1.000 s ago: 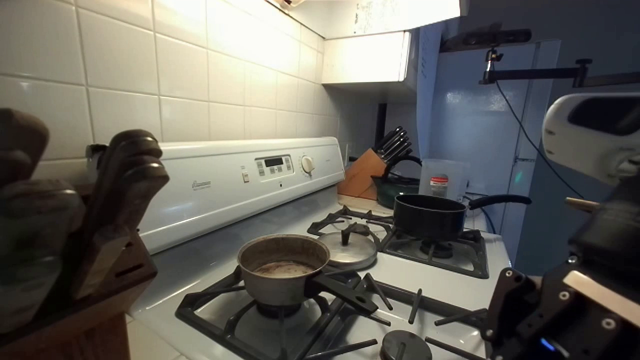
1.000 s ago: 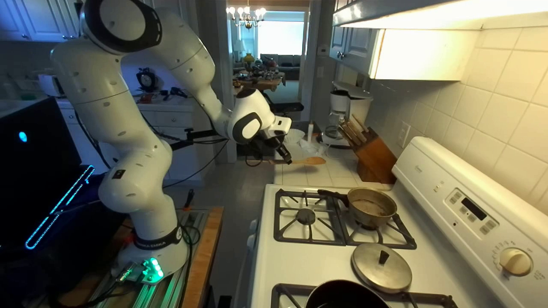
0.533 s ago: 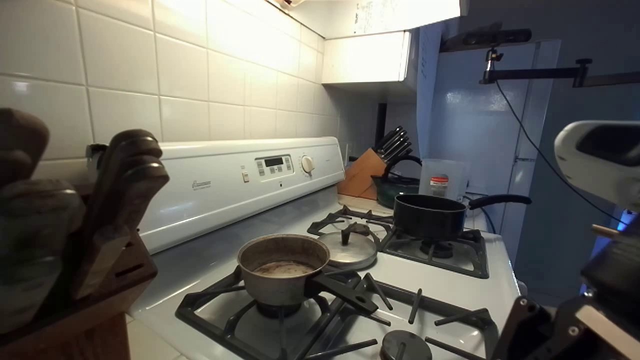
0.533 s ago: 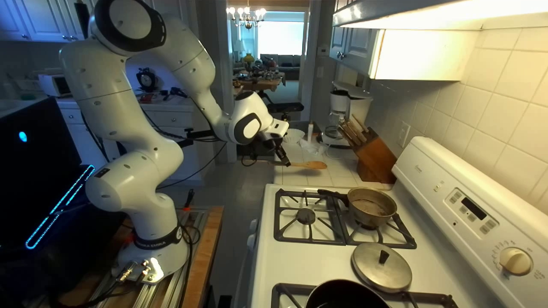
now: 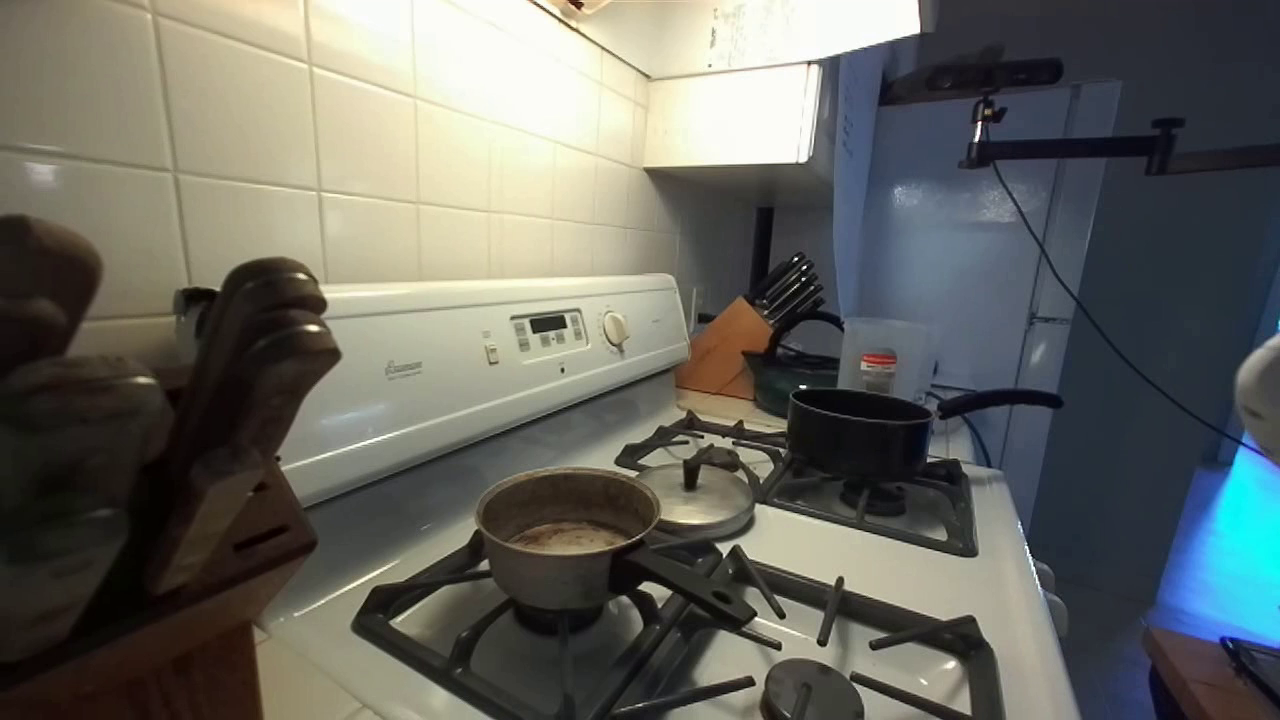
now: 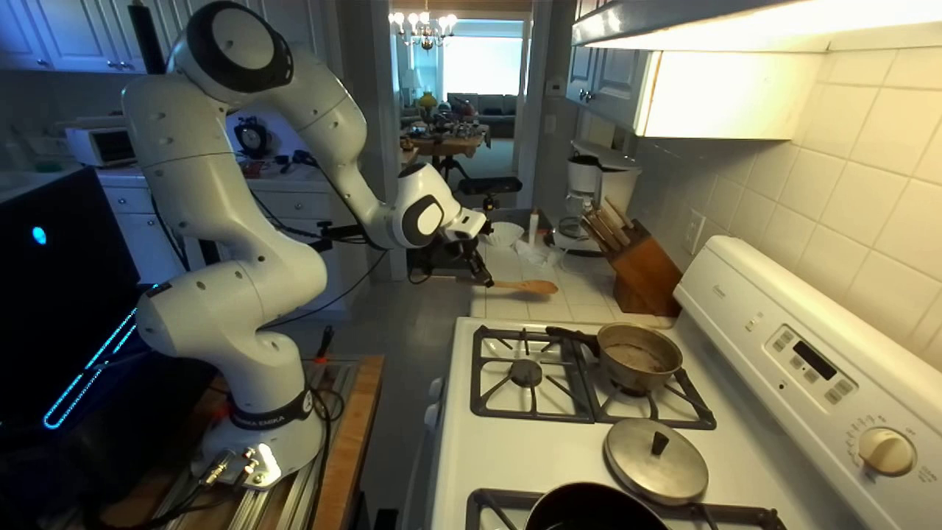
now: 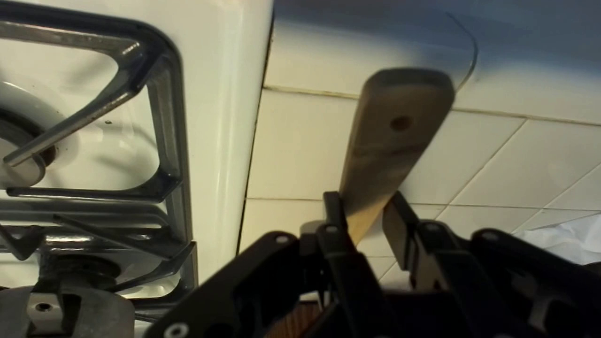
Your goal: Pick up the wooden spoon, then move it around in the pot and then place it on the counter
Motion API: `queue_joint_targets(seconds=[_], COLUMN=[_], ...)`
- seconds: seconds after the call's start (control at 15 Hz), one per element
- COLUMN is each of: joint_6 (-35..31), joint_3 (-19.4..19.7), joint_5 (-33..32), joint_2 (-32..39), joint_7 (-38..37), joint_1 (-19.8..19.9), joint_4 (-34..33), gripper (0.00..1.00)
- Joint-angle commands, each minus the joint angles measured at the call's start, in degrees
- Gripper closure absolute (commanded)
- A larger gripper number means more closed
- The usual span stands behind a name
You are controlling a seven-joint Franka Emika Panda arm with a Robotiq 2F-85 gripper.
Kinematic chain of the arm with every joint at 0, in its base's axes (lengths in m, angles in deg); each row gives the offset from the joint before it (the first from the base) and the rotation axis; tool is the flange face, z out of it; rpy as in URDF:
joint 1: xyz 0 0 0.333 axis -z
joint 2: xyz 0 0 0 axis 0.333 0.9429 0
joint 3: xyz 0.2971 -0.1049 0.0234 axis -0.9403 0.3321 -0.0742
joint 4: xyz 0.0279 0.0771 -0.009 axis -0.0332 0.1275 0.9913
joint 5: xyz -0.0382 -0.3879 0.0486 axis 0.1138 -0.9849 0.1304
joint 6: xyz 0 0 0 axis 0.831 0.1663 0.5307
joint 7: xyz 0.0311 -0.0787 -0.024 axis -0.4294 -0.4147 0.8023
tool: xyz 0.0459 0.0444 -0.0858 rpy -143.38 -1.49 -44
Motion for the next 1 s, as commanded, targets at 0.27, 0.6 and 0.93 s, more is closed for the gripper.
queue_joint_targets(seconds=[0.27,0.6,0.93], joint_6=[0.0,-0.3,0.2], joint_3=[0.9,-1.8,-7.7], joint_5=[0.0,-1.2,-1.8], joint_2=[0.1,1.6,4.6], joint_7=[0.1,1.4,5.1], joint_1=[-0.7,5.4,13.2], joint_4=[0.2,-1.4,-2.6], gripper=[0.93,0.93,0.93])
